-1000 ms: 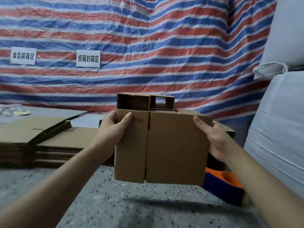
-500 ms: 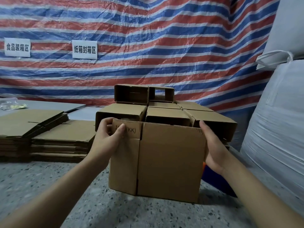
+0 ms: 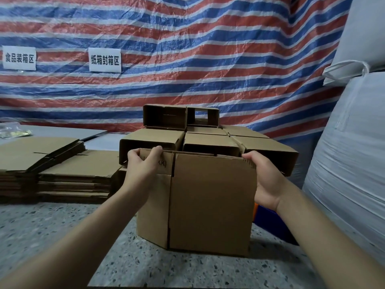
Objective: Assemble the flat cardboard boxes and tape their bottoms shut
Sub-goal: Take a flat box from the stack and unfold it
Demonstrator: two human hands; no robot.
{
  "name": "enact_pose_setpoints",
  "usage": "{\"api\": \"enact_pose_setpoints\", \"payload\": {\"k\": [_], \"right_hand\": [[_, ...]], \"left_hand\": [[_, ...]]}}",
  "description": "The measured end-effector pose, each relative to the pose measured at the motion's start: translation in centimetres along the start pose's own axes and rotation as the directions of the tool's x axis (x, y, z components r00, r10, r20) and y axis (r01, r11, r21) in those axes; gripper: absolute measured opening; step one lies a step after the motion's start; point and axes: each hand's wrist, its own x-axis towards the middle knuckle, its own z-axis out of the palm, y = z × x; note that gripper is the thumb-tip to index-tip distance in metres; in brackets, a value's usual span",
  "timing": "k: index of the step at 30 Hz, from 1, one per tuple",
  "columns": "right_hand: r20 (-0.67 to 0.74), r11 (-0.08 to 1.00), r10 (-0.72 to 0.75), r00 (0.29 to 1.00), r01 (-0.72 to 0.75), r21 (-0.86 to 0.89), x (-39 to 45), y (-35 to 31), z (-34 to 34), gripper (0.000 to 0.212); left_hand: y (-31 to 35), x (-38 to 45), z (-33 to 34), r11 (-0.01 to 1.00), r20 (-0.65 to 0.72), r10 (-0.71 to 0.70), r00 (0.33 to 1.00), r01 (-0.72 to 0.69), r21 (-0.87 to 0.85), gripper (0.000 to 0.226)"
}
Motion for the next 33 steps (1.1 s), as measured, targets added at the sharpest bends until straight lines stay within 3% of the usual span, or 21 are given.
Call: {"api": "enact_pose_setpoints", "payload": {"k": [4, 8, 12, 15, 20, 24, 27, 29, 33], "right_hand": [[-0.263, 0.981, -0.157, 0.952, 0.119, -0.155, -0.9, -0.2, 2.4, 0.045], [-0.396, 0.939, -0.311, 0.864, 0.215, -0.268, -0.8, 0.2, 4.2, 0.048], [-0.367, 0.963, -0.218, 0.904, 0.139, -0.230, -0.4, 2.4, 3.8, 0.051], [-0.307, 0.990, -0.124, 0.944, 0.097, -0.103, -0.6, 2.6, 2.7, 0.062], [-0.250, 0.991, -0.101, 0.963, 0.121, 0.064, -0.1, 2.2, -0.2, 0.070], [-0.239, 0.993, -0.066, 0.969, 0.088, 0.082, 0.6, 2.8, 0.6, 0.054], [-0.216, 0.983, -0.085, 0.973, 0.118, 0.143, 1.3, 3.4, 1.0, 0.062], [-0.237, 0.974, -0.094, 0.967, 0.138, 0.178, 1.6, 3.2, 1.0, 0.065], [-0.291, 0.975, -0.101, 0.951, 0.153, 0.161, 1.8, 4.3, 0.9, 0.065]], "left_hand": [[1.9, 0.0, 0.4, 0.995, 0.150, -0.101, 0.984, 0.097, 0.030, 0.044], [2.6, -1.1, 0.4, 0.985, 0.382, -0.137, 0.914, 0.167, -0.047, 0.040], [1.4, -1.9, 0.4, 0.947, 0.403, -0.246, 0.881, 0.307, -0.092, 0.038], [1.5, -1.9, 0.6, 0.927, 0.385, -0.313, 0.868, 0.368, -0.077, 0.038], [1.4, -1.9, 0.5, 0.949, 0.358, -0.306, 0.882, 0.312, 0.043, 0.049], [1.4, -2.7, 0.8, 0.939, 0.368, -0.289, 0.884, 0.337, -0.071, 0.053], [1.9, -3.1, 0.9, 0.901, 0.395, -0.302, 0.868, 0.396, -0.180, 0.053], [2.2, -3.4, 0.7, 0.908, 0.422, -0.280, 0.862, 0.381, -0.175, 0.043], [1.6, -3.6, 0.7, 0.978, 0.363, -0.154, 0.919, 0.193, -0.074, 0.010]]}}
